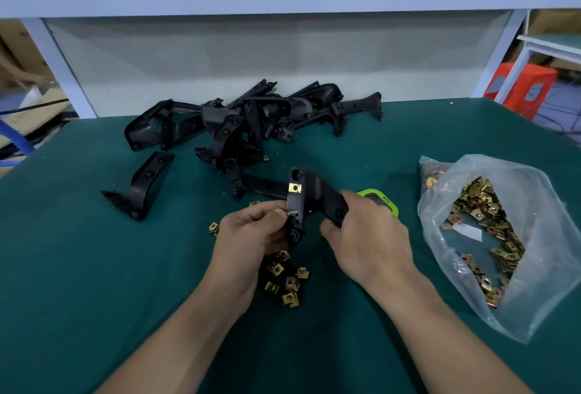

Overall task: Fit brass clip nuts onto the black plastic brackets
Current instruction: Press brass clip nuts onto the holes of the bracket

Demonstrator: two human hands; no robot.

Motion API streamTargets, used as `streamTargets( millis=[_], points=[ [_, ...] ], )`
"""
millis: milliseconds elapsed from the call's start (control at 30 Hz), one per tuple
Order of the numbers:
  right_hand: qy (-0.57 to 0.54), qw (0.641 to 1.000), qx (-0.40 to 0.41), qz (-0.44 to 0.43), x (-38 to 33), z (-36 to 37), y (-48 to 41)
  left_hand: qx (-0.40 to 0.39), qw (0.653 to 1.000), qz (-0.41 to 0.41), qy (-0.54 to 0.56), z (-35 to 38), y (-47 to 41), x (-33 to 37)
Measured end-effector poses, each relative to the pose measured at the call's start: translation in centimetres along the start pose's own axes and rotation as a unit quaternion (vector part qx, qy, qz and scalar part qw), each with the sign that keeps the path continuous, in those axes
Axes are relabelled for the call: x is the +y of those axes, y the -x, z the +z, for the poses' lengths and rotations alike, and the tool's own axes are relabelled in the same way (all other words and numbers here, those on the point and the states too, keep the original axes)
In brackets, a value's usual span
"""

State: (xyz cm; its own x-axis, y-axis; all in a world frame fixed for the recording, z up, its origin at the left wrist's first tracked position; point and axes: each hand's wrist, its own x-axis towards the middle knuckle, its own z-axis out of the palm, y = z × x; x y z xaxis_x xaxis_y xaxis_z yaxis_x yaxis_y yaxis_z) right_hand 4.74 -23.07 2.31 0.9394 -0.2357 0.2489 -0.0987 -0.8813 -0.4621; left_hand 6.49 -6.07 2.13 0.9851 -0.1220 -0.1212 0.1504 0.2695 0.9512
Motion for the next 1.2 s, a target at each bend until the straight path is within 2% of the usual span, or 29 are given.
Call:
streamTargets(
  millis=[133, 267, 367, 500, 933, 1100, 1200],
  points=[
    [0.001, 1.000, 0.003, -0.003, -0.1, -0.1, 0.1, 0.013, 1.000, -0.003, 0.000, 0.4, 0.2, -0.6],
    [0.018, 1.000, 0.002, 0.006, -0.1, -0.2, 0.2, 0.006, 0.995, 0.034, -0.091, 0.7, 0.5, -1.0],
    [0.019, 1.000, 0.011, 0.014, -0.4, -0.1, 0.4, -0.003, 0.970, 0.119, -0.212, 0.8, 1.0, -0.9],
    [0.023, 0.999, 0.016, 0.031, -1.1, 0.3, 0.8, 0.058, 0.934, 0.183, -0.300, 1.0, 1.2, -1.0],
    [0.022, 0.999, 0.015, 0.043, -1.7, 0.2, 1.1, 0.052, 0.921, 0.198, -0.331, 0.7, 0.9, -1.5],
    [0.002, 0.999, 0.010, 0.047, -1.5, 0.0, 1.0, 0.029, 0.932, 0.194, -0.306, 0.9, 0.9, -1.1],
    [-0.019, 0.998, 0.011, 0.053, -1.6, 0.0, 0.8, 0.058, 0.930, 0.188, -0.311, 1.3, 1.1, -1.3]
  ],
)
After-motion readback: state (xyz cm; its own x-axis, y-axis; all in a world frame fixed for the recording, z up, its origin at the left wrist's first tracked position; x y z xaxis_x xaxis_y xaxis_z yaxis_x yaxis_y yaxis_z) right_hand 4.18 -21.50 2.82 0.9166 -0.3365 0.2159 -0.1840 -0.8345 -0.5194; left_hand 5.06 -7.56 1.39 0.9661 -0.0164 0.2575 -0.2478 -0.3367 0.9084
